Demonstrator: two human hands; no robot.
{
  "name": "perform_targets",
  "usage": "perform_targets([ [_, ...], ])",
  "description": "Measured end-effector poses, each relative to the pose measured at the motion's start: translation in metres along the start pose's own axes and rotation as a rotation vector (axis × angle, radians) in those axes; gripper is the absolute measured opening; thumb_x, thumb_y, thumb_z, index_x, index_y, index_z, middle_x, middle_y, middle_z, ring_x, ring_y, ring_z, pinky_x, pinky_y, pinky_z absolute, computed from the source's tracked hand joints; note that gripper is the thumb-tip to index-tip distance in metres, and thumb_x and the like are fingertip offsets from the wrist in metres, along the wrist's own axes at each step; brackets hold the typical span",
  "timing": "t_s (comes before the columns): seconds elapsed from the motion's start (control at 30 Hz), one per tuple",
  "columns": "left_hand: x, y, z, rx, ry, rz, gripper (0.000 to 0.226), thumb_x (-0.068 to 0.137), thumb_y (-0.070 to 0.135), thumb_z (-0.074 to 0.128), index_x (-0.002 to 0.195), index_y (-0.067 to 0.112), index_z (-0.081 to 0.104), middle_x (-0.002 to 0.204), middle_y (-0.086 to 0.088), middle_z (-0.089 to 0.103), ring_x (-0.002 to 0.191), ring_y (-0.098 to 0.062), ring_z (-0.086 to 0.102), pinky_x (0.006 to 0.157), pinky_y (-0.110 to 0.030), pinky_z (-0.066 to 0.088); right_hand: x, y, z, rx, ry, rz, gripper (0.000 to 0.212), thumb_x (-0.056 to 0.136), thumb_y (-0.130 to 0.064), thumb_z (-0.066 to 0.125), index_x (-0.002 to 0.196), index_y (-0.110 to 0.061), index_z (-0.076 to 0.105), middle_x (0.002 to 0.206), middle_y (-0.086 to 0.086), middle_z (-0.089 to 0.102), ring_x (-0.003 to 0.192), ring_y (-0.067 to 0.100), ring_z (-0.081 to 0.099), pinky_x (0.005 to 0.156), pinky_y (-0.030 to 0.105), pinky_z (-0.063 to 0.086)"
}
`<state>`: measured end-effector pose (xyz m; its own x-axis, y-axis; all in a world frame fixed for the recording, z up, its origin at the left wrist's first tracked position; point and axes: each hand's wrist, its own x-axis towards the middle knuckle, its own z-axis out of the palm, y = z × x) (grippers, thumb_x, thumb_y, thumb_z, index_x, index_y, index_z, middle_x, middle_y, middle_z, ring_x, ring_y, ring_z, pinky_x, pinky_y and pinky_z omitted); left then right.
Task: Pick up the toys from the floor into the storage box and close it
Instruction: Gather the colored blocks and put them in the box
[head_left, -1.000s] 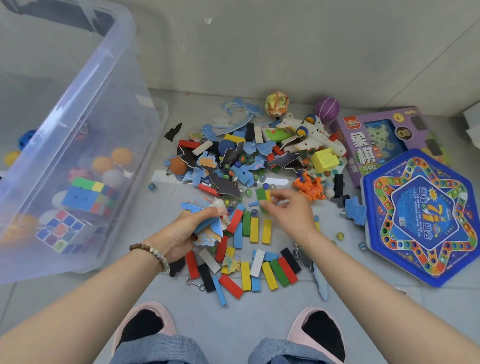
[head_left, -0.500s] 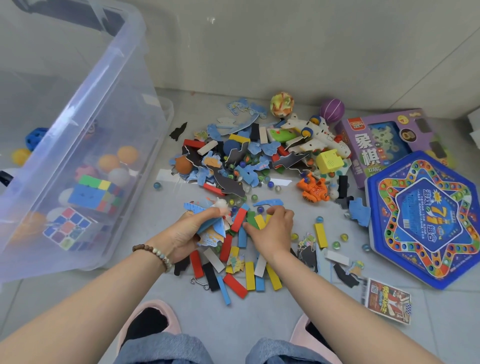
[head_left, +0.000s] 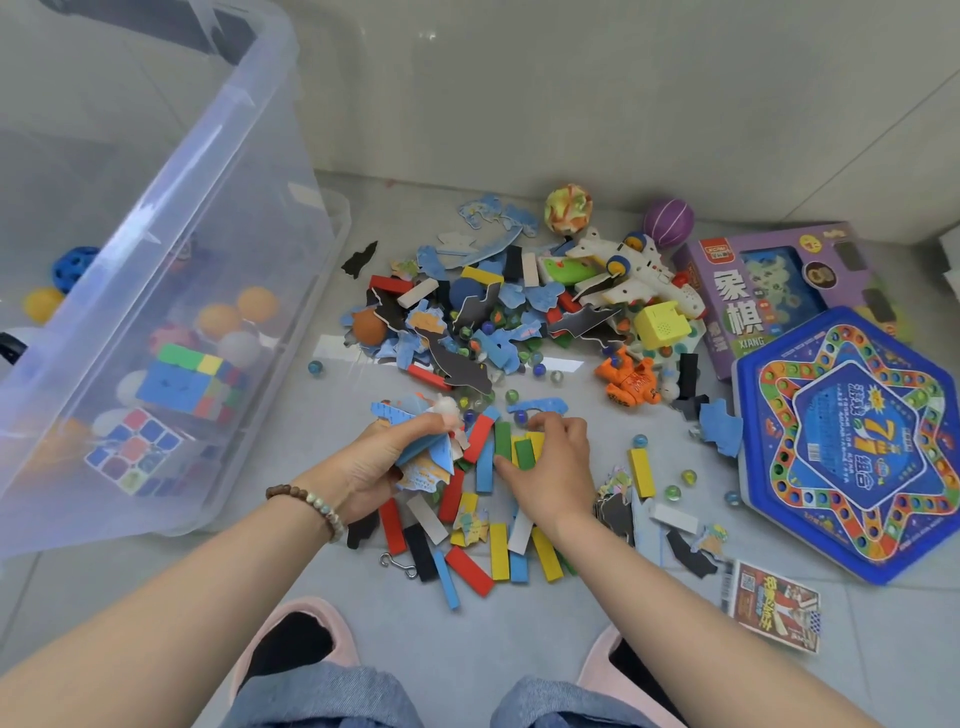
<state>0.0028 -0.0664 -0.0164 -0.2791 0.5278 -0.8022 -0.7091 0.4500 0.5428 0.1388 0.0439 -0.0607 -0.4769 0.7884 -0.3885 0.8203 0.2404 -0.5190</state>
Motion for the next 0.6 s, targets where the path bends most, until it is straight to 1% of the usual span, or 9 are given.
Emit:
perform_targets([
  [0.07,0.000,0.001,0.001,0.002,-0.001,0.005,0.010,0.081,0.020,0.066,0.078,0.011,0.063,0.059,-0.003,0.062,0.048,-0.013,0.059,0.052,-0.021,0.051,0.001,-0.003,0.001,-0.036,-0.022,-0.042,0.051,0.075,-0.033,0.073,0.118,-0.026,0.047,0.121,-0.002,0.035,0.117,0.015,0.037,0.076,0.027,0.045],
  [0.17,0.000,0.001,-0.002,0.000,0.007,0.002,0.009,0.081,0.019,0.067,0.079,0.011,0.064,0.062,-0.005,0.063,0.050,-0.013,0.060,0.052,-0.021,0.053,0.008,0.002,-0.006,-0.049,-0.051,-0.111,0.045,0.077,-0.025,0.070,0.117,-0.026,0.050,0.120,-0.003,0.038,0.119,0.016,0.036,0.078,0.028,0.046],
  [0.2,0.000,0.000,-0.003,-0.002,0.011,0.000,0.008,0.081,0.019,0.067,0.080,0.011,0.065,0.064,-0.005,0.063,0.050,-0.013,0.060,0.052,-0.022,0.053,0.010,0.007,-0.010,-0.059,-0.047,-0.132,0.045,0.077,-0.026,0.069,0.119,-0.026,0.052,0.122,-0.003,0.038,0.121,0.016,0.035,0.081,0.029,0.047],
  [0.27,0.000,0.000,-0.004,0.002,0.007,-0.002,0.009,0.081,0.020,0.066,0.083,0.011,0.064,0.067,-0.006,0.062,0.052,-0.014,0.060,0.053,-0.022,0.052,0.012,0.017,-0.017,-0.115,-0.016,-0.157,0.048,0.078,-0.034,0.069,0.122,-0.028,0.051,0.129,-0.003,0.036,0.125,0.017,0.032,0.084,0.031,0.048],
  [0.33,-0.001,0.000,-0.003,0.009,-0.001,-0.004,0.012,0.077,0.021,0.069,0.083,0.011,0.064,0.067,-0.007,0.062,0.052,-0.014,0.059,0.054,-0.022,0.050,0.009,0.023,-0.018,-0.170,0.020,-0.162,0.050,0.079,-0.040,0.067,0.125,-0.029,0.050,0.134,-0.003,0.034,0.125,0.017,0.031,0.082,0.031,0.049],
  [0.4,-0.002,0.001,0.000,0.021,-0.009,-0.007,0.021,0.069,0.022,0.077,0.081,0.011,0.064,0.064,-0.006,0.062,0.051,-0.014,0.059,0.054,-0.022,0.049,0.003,0.022,-0.015,-0.169,0.060,-0.156,0.043,0.084,-0.037,0.063,0.124,-0.027,0.051,0.134,-0.002,0.035,0.123,0.018,0.033,0.081,0.031,0.048],
  [0.47,-0.003,0.002,0.001,0.033,-0.018,-0.003,0.028,0.062,0.024,0.080,0.081,0.011,0.065,0.064,-0.005,0.063,0.052,-0.014,0.059,0.055,-0.022,0.049,0.001,0.019,-0.010,-0.134,0.093,-0.152,0.035,0.086,-0.031,0.061,0.119,-0.024,0.054,0.131,-0.002,0.037,0.120,0.018,0.036,0.080,0.030,0.046],
  [0.6,0.002,0.001,0.001,0.031,-0.004,-0.005,0.020,0.071,0.023,0.074,0.080,0.009,0.063,0.063,-0.006,0.063,0.051,-0.014,0.060,0.054,-0.022,0.050,0.006,0.020,-0.011,-0.095,0.094,-0.176,0.032,0.082,-0.030,0.063,0.113,-0.024,0.057,0.126,-0.004,0.038,0.117,0.016,0.038,0.077,0.026,0.044],
])
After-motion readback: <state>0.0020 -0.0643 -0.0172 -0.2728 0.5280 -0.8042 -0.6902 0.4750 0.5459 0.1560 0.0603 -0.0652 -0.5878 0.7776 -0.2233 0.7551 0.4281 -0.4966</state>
